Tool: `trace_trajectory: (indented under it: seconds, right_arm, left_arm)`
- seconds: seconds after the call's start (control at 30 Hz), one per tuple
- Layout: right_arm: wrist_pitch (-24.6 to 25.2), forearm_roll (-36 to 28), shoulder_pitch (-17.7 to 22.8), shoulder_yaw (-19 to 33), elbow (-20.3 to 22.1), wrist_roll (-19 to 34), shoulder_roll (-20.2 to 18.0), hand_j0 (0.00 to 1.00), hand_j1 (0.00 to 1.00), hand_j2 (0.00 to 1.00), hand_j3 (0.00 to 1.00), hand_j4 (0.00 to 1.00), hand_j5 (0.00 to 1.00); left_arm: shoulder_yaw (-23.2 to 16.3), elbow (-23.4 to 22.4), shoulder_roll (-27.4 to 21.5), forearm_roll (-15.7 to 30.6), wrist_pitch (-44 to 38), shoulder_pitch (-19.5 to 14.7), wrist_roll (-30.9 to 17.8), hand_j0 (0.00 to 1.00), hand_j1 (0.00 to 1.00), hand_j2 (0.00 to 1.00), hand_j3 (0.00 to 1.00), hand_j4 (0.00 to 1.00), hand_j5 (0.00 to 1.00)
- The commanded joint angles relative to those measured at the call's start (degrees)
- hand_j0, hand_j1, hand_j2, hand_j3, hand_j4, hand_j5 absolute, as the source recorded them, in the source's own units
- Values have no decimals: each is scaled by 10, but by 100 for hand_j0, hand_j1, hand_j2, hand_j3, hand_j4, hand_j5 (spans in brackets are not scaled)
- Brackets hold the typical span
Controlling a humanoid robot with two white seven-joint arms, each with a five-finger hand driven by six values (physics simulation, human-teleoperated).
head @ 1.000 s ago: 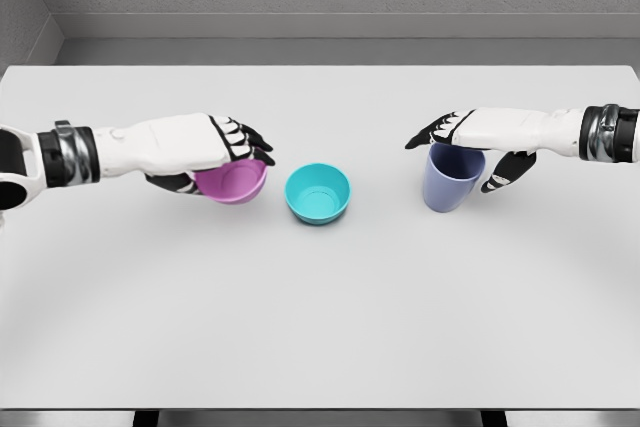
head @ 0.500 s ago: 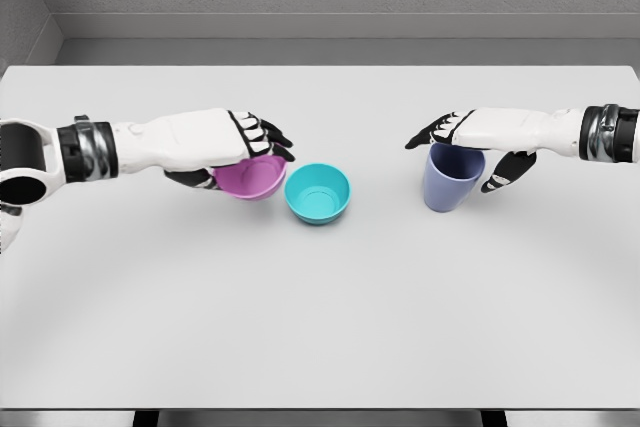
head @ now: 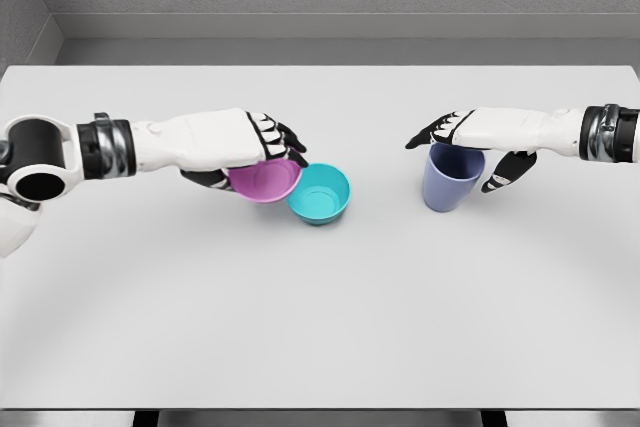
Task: Stacking bowl and cup with both arms
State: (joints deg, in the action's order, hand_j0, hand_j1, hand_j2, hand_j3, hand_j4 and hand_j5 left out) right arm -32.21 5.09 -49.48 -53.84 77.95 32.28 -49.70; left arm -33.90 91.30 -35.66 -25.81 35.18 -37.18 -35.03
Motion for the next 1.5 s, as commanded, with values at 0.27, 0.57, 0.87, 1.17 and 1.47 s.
trace_trajectory:
  seconds: [0.27, 0.57, 0.87, 1.17, 1.47]
  right_arm:
    - [1, -3, 0, 0, 1, 0, 0, 100, 100, 100, 100, 100, 100]
    - [1, -3, 0, 0, 0, 0, 0, 100, 100, 100, 100, 100, 100]
    - [1, -3, 0, 0, 0, 0, 0, 100, 100, 100, 100, 100, 100]
    - [1, -3, 0, 0, 0, 0, 0, 100, 100, 100, 100, 100, 100]
    - [0, -4, -4, 1, 1, -2, -8, 100, 100, 100, 100, 100, 100]
  left_arm:
    - [-12, -17, 27, -10, -2, -8, 0, 76, 76, 76, 76, 76, 76]
    - [-12, -31, 51, -11, -2, -11, 0, 76, 76, 76, 76, 76, 76]
    - [-12, -58, 65, -11, -2, -20, 0, 76, 76, 76, 76, 76, 76]
    - [-7, -80, 89, -20, -2, -18, 0, 100, 100, 100, 100, 100, 100]
    - [3, -79, 70, 5, -2, -18, 0, 100, 100, 100, 100, 100, 100]
